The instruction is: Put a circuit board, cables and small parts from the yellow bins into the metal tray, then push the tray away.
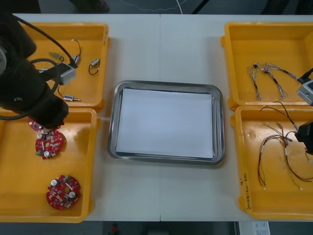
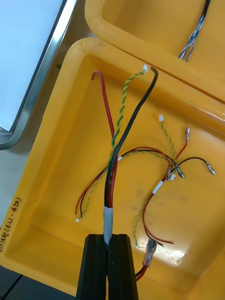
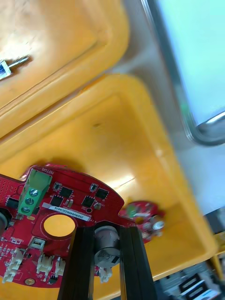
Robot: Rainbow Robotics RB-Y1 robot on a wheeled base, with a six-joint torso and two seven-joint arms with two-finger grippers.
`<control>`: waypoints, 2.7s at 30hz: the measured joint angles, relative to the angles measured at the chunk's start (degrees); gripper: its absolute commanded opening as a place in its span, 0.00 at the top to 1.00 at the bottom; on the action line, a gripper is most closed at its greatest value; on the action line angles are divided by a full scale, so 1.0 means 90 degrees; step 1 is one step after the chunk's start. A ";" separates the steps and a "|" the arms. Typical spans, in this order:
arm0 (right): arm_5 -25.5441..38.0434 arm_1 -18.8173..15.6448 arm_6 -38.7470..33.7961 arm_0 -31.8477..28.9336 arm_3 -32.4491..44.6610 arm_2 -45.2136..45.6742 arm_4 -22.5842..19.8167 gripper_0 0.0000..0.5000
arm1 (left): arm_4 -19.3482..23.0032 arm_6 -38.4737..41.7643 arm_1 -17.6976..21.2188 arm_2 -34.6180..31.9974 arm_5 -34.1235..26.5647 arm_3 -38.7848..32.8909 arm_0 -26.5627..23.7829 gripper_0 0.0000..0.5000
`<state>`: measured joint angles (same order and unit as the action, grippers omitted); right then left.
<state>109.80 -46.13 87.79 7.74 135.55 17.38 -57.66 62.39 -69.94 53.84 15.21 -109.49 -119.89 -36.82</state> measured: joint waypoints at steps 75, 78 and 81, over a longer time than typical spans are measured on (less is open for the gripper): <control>0.0000 -0.0283 0.0448 0.0181 0.0204 0.0172 -0.0805 1.00 | -0.1237 0.0734 -0.2391 0.3835 0.2082 0.2277 -0.1776 0.00; 0.0000 -0.0284 0.0449 0.0312 0.0204 0.0168 -0.0987 1.00 | -0.1204 0.0771 -0.2388 0.3569 0.1694 0.2089 -0.1776 0.00; 0.0000 -0.0290 0.0449 0.0475 0.0207 0.0114 -0.1031 1.00 | -0.1125 0.0775 -0.2384 0.3152 0.1284 0.1972 -0.1776 0.00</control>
<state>109.81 -48.74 91.83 12.02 137.41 18.41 -66.94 52.26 -62.97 32.39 43.58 -97.94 -102.14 -52.81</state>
